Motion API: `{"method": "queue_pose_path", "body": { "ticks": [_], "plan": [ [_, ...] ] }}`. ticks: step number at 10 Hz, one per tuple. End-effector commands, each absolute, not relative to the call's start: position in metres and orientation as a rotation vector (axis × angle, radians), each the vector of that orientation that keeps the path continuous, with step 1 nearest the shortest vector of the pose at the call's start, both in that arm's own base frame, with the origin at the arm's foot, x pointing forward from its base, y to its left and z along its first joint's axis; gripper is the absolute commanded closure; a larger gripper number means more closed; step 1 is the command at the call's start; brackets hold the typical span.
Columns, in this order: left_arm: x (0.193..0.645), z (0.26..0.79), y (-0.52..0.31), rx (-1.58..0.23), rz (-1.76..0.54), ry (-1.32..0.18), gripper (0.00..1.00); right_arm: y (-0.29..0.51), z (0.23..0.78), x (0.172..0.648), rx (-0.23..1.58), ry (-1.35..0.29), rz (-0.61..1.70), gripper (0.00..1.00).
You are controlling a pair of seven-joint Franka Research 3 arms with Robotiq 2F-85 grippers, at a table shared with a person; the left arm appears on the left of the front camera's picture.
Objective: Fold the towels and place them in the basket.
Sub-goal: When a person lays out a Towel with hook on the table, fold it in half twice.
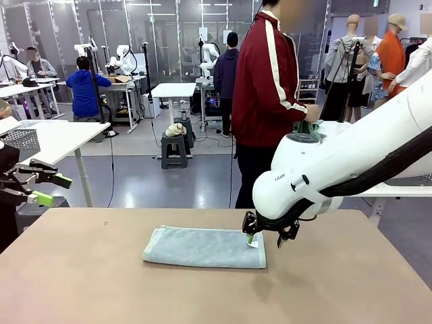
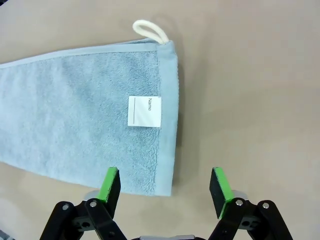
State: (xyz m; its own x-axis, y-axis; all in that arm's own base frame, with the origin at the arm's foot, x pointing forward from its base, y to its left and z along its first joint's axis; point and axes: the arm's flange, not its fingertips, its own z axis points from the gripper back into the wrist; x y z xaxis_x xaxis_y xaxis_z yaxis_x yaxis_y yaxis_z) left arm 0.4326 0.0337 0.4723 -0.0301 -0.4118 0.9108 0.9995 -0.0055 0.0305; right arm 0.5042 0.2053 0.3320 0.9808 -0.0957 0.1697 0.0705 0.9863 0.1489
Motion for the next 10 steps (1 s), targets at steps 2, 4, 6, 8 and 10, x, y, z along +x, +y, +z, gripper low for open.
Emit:
{"method": "queue_pose_path", "body": {
  "ticks": [2,4,6,8,10],
  "plan": [
    [0.429,0.474,0.034,-0.885,-1.406,-0.929,0.15,0.224,0.321,0.516,0.119,-0.213,-0.135,0.1],
    [0.429,0.474,0.034,-0.885,-1.406,-0.929,0.15,0.231,0.311,0.523,0.12,-0.216,-0.133,0.1],
    [0.429,0.474,0.034,-0.885,-1.406,-0.929,0.15,0.232,0.304,0.528,0.109,-0.211,-0.135,0.1],
    [0.429,0.474,0.034,-0.885,-1.406,-0.929,0.15,0.234,0.298,0.532,0.096,-0.233,-0.124,0.1],
    [0.429,0.474,0.034,-0.885,-1.406,-0.929,0.15,0.238,0.296,0.534,0.076,-0.224,-0.135,0.1]
  ]
}}
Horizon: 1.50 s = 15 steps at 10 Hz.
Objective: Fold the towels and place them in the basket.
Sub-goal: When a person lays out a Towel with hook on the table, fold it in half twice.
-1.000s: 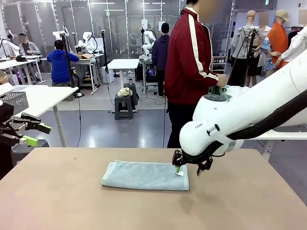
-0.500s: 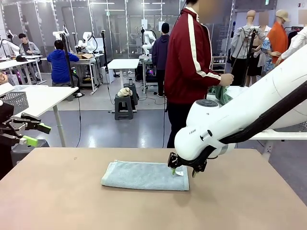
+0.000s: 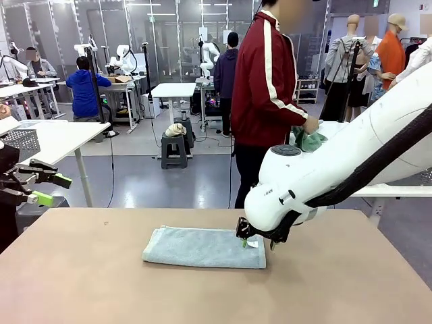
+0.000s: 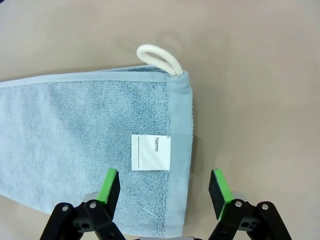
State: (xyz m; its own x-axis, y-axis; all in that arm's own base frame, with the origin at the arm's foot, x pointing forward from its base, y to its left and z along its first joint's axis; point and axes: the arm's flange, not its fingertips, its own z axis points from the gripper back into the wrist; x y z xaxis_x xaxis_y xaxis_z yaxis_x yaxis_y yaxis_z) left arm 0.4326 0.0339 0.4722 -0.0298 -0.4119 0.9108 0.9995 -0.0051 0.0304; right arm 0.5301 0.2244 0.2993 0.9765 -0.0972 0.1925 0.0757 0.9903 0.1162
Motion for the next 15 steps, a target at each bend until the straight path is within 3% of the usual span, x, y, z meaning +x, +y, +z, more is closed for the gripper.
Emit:
{"method": "queue_pose_path", "body": {
  "ticks": [1,9,10,11,14,15],
  "plan": [
    [0.429,0.474,0.034,-0.885,-1.406,-0.929,0.15,0.24,0.295,0.535,0.086,-0.198,-0.13,0.1],
    [0.429,0.474,0.034,-0.885,-1.406,-0.929,0.15,0.235,0.292,0.533,0.082,-0.209,-0.077,0.1],
    [0.429,0.474,0.034,-0.885,-1.406,-0.929,0.15,0.235,0.291,0.536,0.077,-0.205,-0.08,0.25],
    [0.429,0.474,0.034,-0.885,-1.406,-0.929,0.15,0.236,0.288,0.536,0.066,-0.2,-0.109,0.3],
    [0.429,0.474,0.034,-0.885,-1.406,-0.929,0.15,0.239,0.282,0.537,0.042,-0.193,-0.121,0.3],
    [0.429,0.474,0.034,-0.885,-1.406,-0.929,0.15,0.24,0.278,0.538,0.049,-0.195,-0.108,0.39]
  ]
}}
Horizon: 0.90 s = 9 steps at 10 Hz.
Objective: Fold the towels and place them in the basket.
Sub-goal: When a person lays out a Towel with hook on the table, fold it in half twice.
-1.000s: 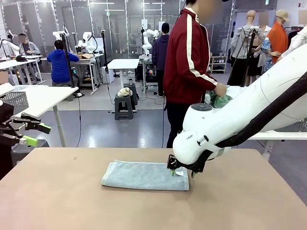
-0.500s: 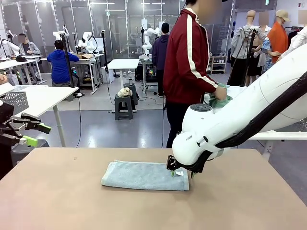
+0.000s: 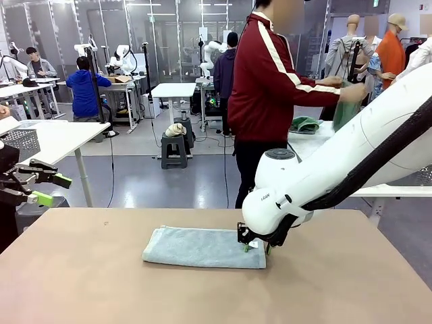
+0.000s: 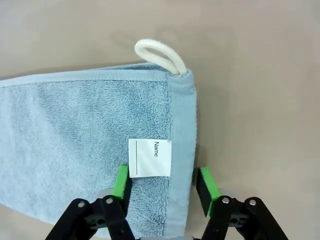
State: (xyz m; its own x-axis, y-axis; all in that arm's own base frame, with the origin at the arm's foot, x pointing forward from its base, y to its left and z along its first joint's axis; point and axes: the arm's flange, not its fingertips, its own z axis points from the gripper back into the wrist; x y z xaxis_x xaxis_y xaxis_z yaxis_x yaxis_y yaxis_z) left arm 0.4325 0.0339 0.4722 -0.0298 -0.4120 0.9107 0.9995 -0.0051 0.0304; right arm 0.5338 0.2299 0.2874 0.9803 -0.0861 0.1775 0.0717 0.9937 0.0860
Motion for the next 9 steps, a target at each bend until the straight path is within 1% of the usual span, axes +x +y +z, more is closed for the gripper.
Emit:
{"method": "queue_pose_path", "body": {
  "ticks": [1,6,9],
  "plan": [
    [0.4288,0.4742,0.0338,-0.885,-1.406,-0.929,0.15,0.2407,0.2779,0.5391,0.046,-0.189,-0.114,0.5],
    [0.4288,0.4742,0.0338,-0.885,-1.406,-0.929,0.15,0.2433,0.2776,0.5414,0.03,-0.171,-0.124,0.99],
    [0.4288,0.4742,0.0338,-0.885,-1.406,-0.929,0.15,0.2423,0.2783,0.5425,0.002,-0.163,-0.13,1.0]
  ]
}}
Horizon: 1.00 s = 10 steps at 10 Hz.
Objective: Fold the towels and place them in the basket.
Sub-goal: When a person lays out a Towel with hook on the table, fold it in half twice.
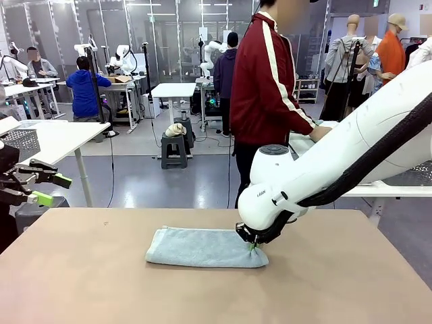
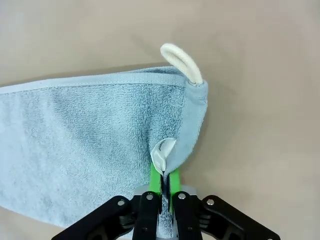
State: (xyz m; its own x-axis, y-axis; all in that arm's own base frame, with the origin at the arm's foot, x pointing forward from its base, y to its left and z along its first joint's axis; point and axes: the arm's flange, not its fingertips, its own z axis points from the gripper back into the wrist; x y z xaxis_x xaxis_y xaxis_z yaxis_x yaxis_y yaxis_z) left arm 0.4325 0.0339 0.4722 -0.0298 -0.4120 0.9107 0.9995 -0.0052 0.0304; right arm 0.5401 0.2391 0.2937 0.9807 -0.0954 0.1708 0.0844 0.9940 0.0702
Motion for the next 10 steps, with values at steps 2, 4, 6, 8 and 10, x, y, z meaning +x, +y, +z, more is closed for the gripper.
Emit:
{"method": "queue_pose_path", "body": {
  "ticks": [2,4,6,8,10],
  "plan": [
    [0.429,0.474,0.034,-0.885,-1.406,-0.929,0.15,0.23,0.283,0.539,0.0,-0.201,-0.084,1.0],
    [0.429,0.474,0.034,-0.885,-1.406,-0.929,0.15,0.209,0.302,0.532,-0.022,-0.208,-0.057,1.0],
    [0.429,0.474,0.034,-0.885,-1.406,-0.929,0.15,0.204,0.311,0.527,-0.041,-0.194,-0.038,1.0],
    [0.429,0.474,0.034,-0.885,-1.406,-0.929,0.15,0.211,0.32,0.526,-0.067,-0.193,-0.036,1.0],
    [0.429,0.474,0.034,-0.885,-1.406,-0.929,0.15,0.221,0.338,0.526,-0.104,-0.228,-0.017,1.0]
  ]
}}
